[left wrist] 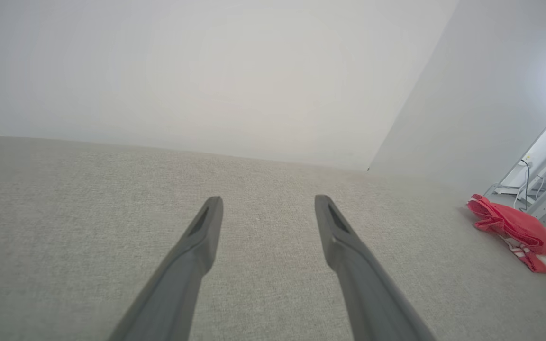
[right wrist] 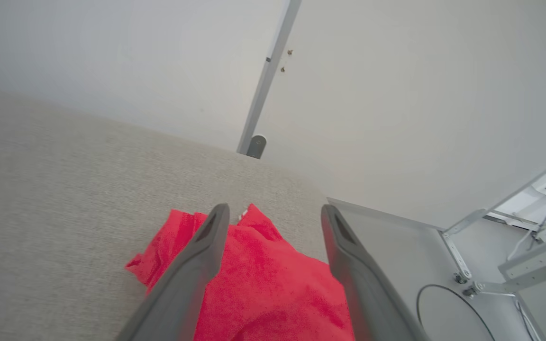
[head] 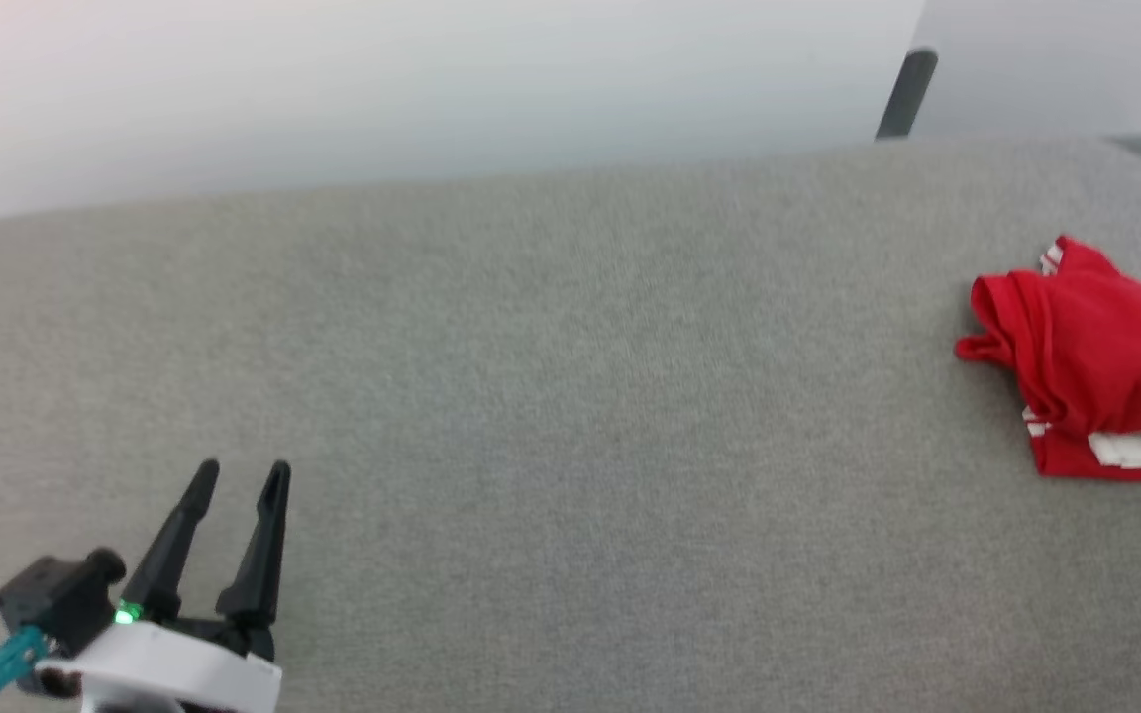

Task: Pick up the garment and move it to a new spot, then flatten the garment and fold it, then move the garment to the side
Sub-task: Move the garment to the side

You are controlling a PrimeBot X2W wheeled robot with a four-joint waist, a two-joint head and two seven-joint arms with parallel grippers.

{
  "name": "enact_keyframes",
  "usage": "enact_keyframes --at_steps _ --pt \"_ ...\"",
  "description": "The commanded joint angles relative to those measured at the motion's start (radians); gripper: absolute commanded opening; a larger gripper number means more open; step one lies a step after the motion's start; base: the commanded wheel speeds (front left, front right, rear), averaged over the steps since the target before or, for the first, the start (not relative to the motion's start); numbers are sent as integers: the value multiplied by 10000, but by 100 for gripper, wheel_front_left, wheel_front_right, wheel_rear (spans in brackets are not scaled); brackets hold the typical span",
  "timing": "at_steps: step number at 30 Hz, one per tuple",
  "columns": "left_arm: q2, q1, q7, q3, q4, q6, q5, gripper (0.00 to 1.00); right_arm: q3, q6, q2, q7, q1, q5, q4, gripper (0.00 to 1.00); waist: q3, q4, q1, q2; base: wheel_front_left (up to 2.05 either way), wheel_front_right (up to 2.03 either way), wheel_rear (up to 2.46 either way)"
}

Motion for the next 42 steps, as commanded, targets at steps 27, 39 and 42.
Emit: enact_keyframes --at_steps 27,39,42 --pt "-467 2611 12 2039 -530 -37 765 100 -2698 -9 2273 -845 5808 -965 -4630 100 -2217 704 0 0 0 0 0" --pt "-652 2978 12 2410 -846 -39 1007 100 -3595 -9 3217 -832 7382 -1504 -6124 100 -2210 665 0 0 0 0 0" --pt "-659 3065 12 2450 -836 -40 1058 100 -3689 -9 3332 -819 7634 -1549 -6337 100 -2207 660 0 0 0 0 0"
